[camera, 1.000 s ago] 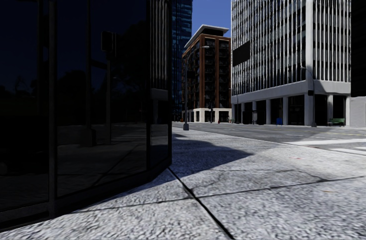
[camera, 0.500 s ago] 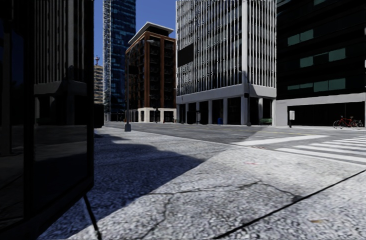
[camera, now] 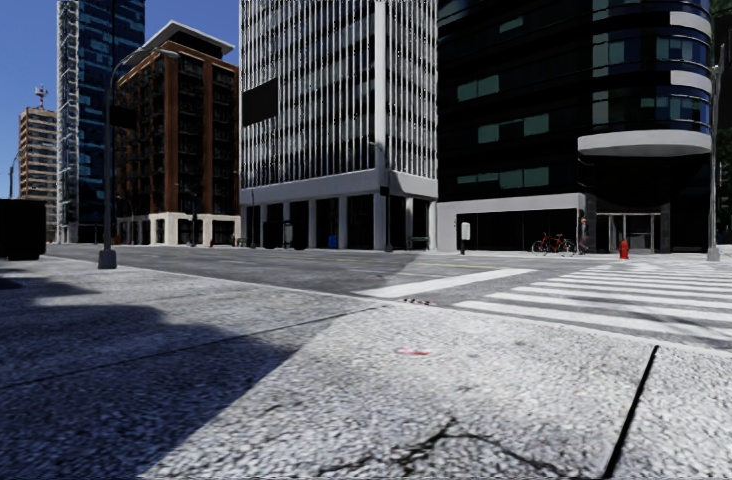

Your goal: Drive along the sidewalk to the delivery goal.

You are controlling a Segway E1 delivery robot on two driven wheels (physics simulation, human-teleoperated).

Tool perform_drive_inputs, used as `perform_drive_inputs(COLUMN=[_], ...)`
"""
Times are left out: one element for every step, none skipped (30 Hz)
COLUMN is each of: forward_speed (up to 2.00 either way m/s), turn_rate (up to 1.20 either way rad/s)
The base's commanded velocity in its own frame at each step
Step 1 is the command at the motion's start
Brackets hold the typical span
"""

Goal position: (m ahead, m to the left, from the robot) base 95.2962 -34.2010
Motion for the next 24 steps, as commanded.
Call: perform_drive_inputs(forward_speed=[2.0, 2.0, 2.0, 2.0, 2.0, 2.0, 2.0, 2.0, 2.0, 2.0, 2.0, 2.0, 2.0, 2.0, 2.0, 2.0, 2.0, 2.0, 2.0, 2.0, 2.0, 2.0, 2.0, 2.0], turn_rate=[-0.65, -0.65, -0.65, -0.65, -0.65, -0.65, -0.65, -0.65, -0.65, -0.65, -0.65, -0.65, -0.65, -0.65, -0.65, -0.65, -0.65, -0.65, -0.65, -0.65, -0.65, -0.65, -0.65, -0.65])
